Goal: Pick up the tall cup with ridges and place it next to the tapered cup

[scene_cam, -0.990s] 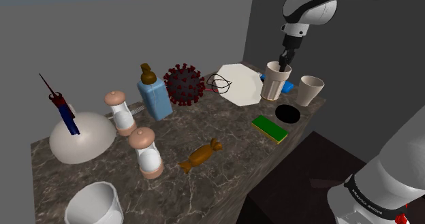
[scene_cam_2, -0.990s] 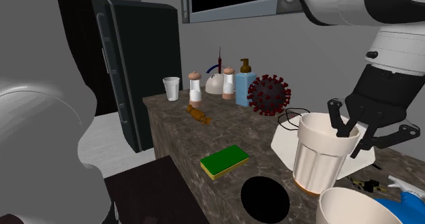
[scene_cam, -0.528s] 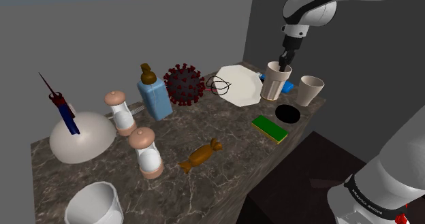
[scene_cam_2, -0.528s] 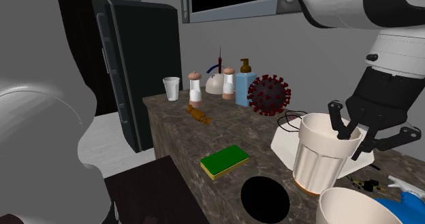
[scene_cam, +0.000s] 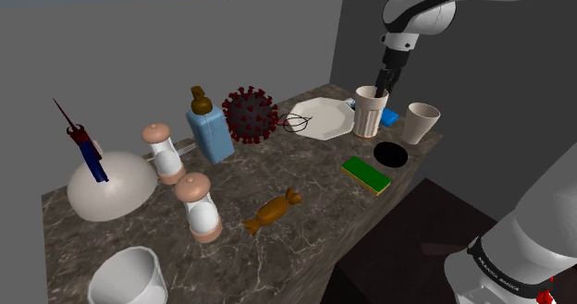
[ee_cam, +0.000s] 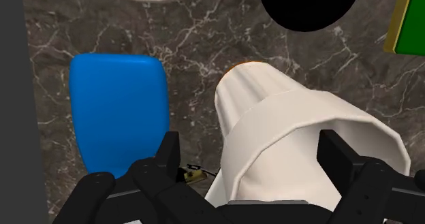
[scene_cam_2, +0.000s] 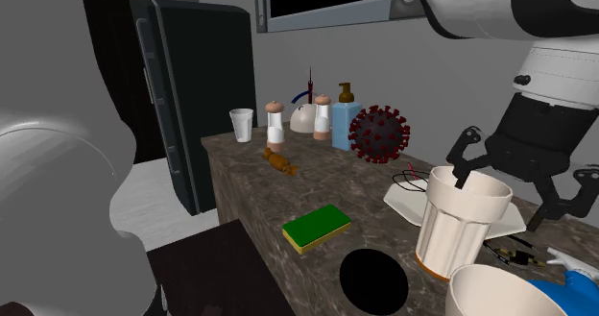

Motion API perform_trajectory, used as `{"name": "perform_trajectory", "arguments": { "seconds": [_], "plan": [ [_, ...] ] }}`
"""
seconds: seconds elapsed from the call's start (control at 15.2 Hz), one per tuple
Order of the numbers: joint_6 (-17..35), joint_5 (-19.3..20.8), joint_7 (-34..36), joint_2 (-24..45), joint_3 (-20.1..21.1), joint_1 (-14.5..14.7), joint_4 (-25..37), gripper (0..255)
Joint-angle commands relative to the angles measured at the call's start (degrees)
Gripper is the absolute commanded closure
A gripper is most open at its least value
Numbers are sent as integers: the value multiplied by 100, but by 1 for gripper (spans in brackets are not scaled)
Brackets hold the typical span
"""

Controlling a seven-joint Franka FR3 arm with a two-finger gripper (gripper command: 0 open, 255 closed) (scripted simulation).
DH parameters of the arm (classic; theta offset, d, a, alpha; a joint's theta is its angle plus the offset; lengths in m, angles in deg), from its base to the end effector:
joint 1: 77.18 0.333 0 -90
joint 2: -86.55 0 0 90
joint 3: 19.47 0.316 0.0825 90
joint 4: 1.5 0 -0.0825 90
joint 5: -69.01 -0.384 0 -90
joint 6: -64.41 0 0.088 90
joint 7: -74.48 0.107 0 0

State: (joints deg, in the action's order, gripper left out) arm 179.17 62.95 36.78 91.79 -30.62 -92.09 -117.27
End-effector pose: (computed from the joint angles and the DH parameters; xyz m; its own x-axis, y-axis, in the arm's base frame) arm 0.5052 -0.2382 0.3982 0.9870 0.1553 -0.0411 0.1492 -0.9810 -0.1240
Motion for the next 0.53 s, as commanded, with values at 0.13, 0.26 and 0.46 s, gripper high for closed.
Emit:
{"name": "perform_trajectory", "arguments": {
  "seconds": [0.13,0.26,0.46],
  "plan": [
    [-621,57,38,-144,-23,-19,478,0],
    [-621,58,39,-145,-23,-19,477,0],
    [-621,57,38,-144,-23,-19,478,0]
  ]
}}
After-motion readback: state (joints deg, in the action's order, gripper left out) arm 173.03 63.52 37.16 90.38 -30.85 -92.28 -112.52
